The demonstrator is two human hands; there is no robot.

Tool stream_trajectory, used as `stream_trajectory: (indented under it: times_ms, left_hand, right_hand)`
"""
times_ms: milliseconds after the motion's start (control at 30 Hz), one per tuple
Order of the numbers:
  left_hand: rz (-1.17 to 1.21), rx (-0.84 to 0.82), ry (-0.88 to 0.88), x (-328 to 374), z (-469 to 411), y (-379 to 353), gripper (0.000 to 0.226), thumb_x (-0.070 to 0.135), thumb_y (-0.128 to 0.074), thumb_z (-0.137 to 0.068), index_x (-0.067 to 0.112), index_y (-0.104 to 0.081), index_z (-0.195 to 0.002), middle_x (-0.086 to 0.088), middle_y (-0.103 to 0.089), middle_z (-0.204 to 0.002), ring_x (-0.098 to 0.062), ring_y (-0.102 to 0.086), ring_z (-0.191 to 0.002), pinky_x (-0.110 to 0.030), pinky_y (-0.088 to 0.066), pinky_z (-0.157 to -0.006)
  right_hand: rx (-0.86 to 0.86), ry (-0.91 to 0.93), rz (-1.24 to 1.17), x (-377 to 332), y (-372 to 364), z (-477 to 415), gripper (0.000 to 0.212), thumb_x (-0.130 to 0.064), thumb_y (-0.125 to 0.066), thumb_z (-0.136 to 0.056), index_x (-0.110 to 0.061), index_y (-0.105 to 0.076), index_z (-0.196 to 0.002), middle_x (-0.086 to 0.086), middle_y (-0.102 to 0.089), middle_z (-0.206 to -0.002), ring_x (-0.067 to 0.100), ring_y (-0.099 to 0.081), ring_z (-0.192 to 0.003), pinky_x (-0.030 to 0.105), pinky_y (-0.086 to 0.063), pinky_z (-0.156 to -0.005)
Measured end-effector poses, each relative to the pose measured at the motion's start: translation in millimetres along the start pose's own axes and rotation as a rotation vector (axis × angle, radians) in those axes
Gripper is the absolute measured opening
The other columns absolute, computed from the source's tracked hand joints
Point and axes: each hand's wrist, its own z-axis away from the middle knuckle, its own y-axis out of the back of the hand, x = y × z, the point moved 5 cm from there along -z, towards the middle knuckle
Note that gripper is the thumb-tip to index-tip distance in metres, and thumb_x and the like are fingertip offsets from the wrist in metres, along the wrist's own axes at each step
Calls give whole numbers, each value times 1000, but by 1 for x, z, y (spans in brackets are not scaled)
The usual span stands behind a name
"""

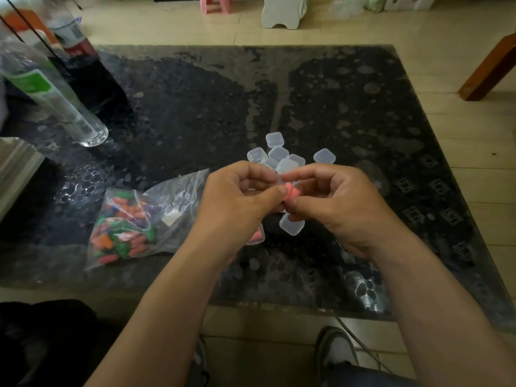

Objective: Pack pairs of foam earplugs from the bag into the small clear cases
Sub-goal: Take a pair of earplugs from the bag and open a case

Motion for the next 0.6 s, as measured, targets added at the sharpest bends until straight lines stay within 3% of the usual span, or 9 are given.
stream_trajectory:
  times_ms: [100,133,200,267,367,467,600]
  left_hand:
    - [-59,-11,18,3,4,-3,12,6,-80,-85,7,-70,-91,-4,-78,-76,-18,-77,-69,-58,-62,-72]
    - [-41,-20,28,2,3,-4,9,6,-78,-87,7,-70,-91,-5,-78,-76,-19,-78,-71,-57,-63,-72]
    - [-66,4,14,-1,-1,-5,8,6,-73,-92,13,-70,-89,-6,-78,-78,-20,-78,-74,-40,-65,-72]
    - [-367,30,-83,-8,-8,-5,16,9,-69,-93,24,-69,-86,1,-75,-80,-14,-73,-72,-30,-62,-70]
    - [-803,-101,-196,-17,-9,-20,11,18,-67,-93,24,-70,-101,7,-66,-95,-10,-64,-82,-32,-59,-77]
    - [-965,-208,-247,-26,-6,-38,22,27,-69,-93,20,-67,-114,4,-56,-111,-14,-56,-94,-30,-53,-85]
    - [-1114,-254,-241,-35,-5,-49,33,34,-68,-94,19,-63,-123,-2,-54,-121,-21,-55,-104,-39,-55,-90]
  right_hand:
    - [-4,-33,-26,-1,0,2,13,2,-75,-86,-3,-74,-98,22,-74,-90,26,-76,-79,31,-62,-68]
    - [13,-46,-26,0,2,2,11,2,-76,-86,-2,-73,-95,23,-74,-89,26,-75,-78,33,-63,-69]
    - [73,-81,-24,1,7,1,10,3,-77,-84,1,-70,-91,25,-73,-88,26,-74,-75,38,-64,-71]
    - [140,-125,-28,3,13,1,10,4,-76,-85,2,-67,-88,24,-73,-84,26,-74,-72,38,-64,-69]
    - [196,-168,-37,6,17,1,11,4,-75,-86,-2,-66,-84,14,-74,-74,24,-73,-67,35,-62,-65]
    - [242,-198,-28,7,21,1,13,2,-74,-86,-6,-66,-81,10,-74,-69,22,-73,-66,32,-60,-61]
    - [283,-210,-12,7,24,0,15,2,-72,-87,-9,-66,-79,7,-73,-67,22,-73,-64,33,-59,-60]
